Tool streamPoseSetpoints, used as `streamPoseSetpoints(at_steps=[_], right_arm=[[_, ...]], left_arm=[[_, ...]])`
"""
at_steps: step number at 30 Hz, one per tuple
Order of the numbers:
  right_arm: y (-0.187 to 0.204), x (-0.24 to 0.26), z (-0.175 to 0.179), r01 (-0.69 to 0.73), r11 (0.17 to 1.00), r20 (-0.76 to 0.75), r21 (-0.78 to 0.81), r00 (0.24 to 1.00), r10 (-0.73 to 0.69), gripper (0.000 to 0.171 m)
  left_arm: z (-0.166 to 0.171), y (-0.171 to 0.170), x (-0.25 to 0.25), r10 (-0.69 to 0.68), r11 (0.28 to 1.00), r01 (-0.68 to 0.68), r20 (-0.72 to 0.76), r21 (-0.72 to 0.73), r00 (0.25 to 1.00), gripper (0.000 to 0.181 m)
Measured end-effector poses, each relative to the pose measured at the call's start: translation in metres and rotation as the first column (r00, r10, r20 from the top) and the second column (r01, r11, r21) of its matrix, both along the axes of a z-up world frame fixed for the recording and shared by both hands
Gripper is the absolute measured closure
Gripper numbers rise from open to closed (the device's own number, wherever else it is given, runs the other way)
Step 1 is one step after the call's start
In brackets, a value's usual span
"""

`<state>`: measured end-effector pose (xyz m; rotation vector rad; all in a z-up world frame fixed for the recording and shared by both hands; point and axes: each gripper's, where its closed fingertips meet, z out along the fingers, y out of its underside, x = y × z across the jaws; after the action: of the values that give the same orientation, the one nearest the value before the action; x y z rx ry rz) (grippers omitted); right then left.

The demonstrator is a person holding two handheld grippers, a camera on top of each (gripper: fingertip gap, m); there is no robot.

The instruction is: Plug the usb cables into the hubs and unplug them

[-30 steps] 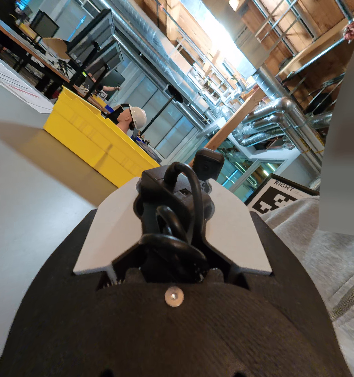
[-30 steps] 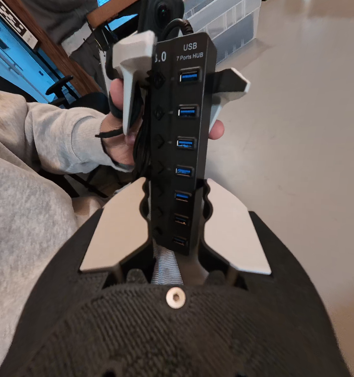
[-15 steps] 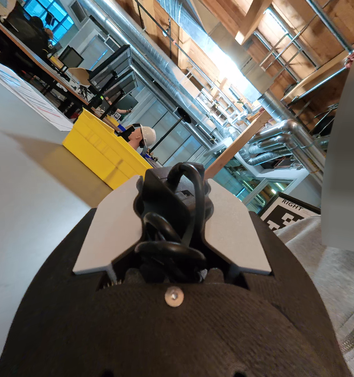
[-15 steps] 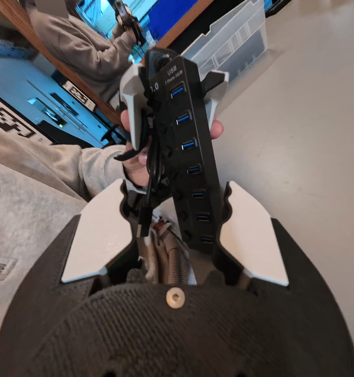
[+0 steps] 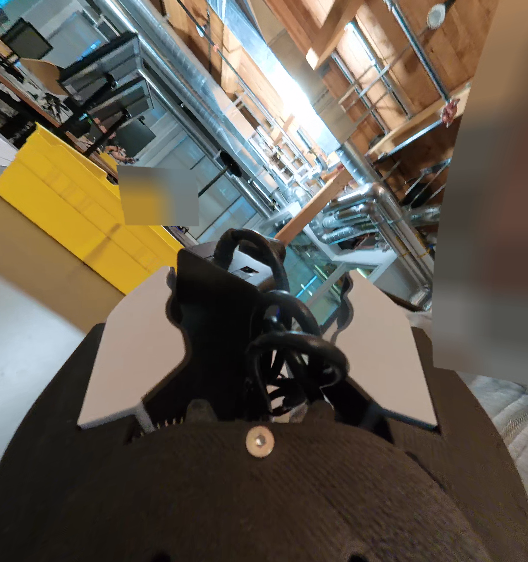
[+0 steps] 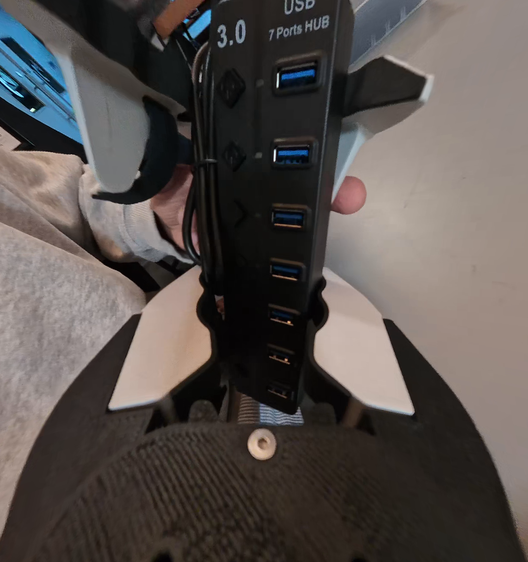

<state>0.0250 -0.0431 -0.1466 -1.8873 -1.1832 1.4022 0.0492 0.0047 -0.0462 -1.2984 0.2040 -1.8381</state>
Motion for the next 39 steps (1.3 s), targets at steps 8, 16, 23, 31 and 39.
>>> streamPoseSetpoints(at_steps=[8, 16, 23, 31, 39], right_arm=[[-0.002, 0.004, 0.029, -0.065, 0.979, -0.218, -0.194, 0.976, 0.022, 0.104], [-0.008, 0.005, 0.032, -0.111, 0.967, -0.250, -0.231, 0.967, 0.051, 0.104], [-0.005, 0.005, 0.036, -0.112, 0.961, -0.292, -0.253, 0.956, 0.035, 0.103], [0.006, 0.006, 0.038, -0.065, 0.962, -0.312, -0.264, 0.950, -0.022, 0.099], [0.041, 0.027, 0.046, 0.069, 0.942, -0.367, -0.327, 0.910, -0.194, 0.104]], left_arm=[[-0.013, -0.012, 0.006, -0.074, 0.989, 0.094, -0.159, 0.118, 0.984, 0.072], [-0.015, -0.017, 0.005, -0.154, 0.980, 0.167, -0.125, 0.104, 0.980, 0.098], [-0.016, -0.015, 0.004, -0.151, 0.980, 0.165, -0.131, 0.107, 0.980, 0.102], [-0.016, -0.008, -0.002, -0.102, 0.987, 0.117, -0.136, 0.107, 0.985, 0.105], [-0.016, 0.020, -0.035, 0.006, 1.000, -0.004, -0.054, 0.029, 0.999, 0.107]])
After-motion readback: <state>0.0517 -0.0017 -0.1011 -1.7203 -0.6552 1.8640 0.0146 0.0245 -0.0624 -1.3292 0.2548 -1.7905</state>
